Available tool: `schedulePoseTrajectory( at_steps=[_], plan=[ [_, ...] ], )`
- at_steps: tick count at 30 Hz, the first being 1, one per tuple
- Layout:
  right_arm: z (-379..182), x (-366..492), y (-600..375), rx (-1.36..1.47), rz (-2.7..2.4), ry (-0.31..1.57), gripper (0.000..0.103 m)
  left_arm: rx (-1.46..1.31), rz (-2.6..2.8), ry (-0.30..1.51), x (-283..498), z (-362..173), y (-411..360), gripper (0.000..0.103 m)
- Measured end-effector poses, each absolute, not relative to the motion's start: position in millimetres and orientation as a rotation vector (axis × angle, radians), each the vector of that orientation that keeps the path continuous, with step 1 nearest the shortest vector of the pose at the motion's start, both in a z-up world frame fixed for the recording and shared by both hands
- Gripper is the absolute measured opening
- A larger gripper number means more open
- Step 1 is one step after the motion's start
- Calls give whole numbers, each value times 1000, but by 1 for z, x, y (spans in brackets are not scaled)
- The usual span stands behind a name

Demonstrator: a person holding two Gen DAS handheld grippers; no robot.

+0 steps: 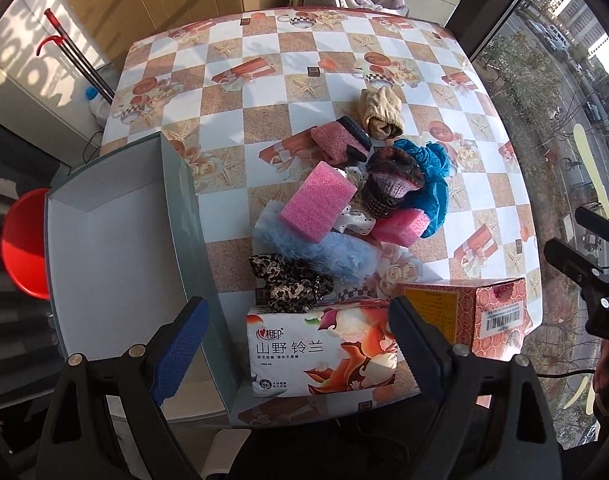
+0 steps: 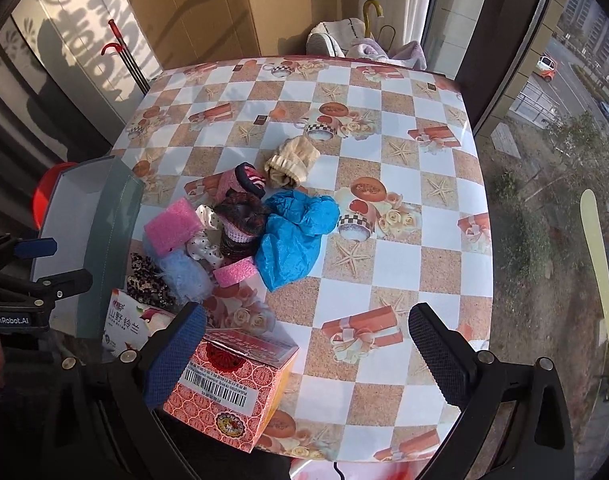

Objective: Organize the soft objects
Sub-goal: 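Move both tools toward the pile of soft items on the table, then grasp the pink foam sponge with the left tool while the right tool grasps the blue glove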

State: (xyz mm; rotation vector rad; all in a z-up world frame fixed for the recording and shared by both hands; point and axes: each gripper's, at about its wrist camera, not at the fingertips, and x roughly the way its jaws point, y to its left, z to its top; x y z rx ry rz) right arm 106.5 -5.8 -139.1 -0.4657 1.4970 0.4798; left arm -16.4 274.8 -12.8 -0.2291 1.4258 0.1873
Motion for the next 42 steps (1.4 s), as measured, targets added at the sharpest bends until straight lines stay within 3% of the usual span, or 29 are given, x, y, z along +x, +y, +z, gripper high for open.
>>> schedulePoseTrajectory(
  at_steps=[10, 19, 24, 28, 31, 42],
  plan=[
    [-152, 119, 16, -501, 590, 1508, 102, -204, 170, 1375, -15, -18, 251, 93],
    [-170, 123, 26, -525, 671, 1524, 102, -356, 134, 1375, -8, -51, 257, 93],
    [-185, 131, 27, -528, 681, 1546, 102, -289, 97, 1408, 14, -72, 248, 88],
    [-205, 137, 24, -538, 672, 1583, 102, -209, 93, 1445, 33, -96, 243, 88],
    [-222, 140, 23, -533, 673, 1629, 95, -175, 90, 1477, 41, -112, 245, 88],
    [-270, 142, 34, -563, 668, 1713, 95, -143, 90, 1531, 69, -138, 248, 88]
  ],
)
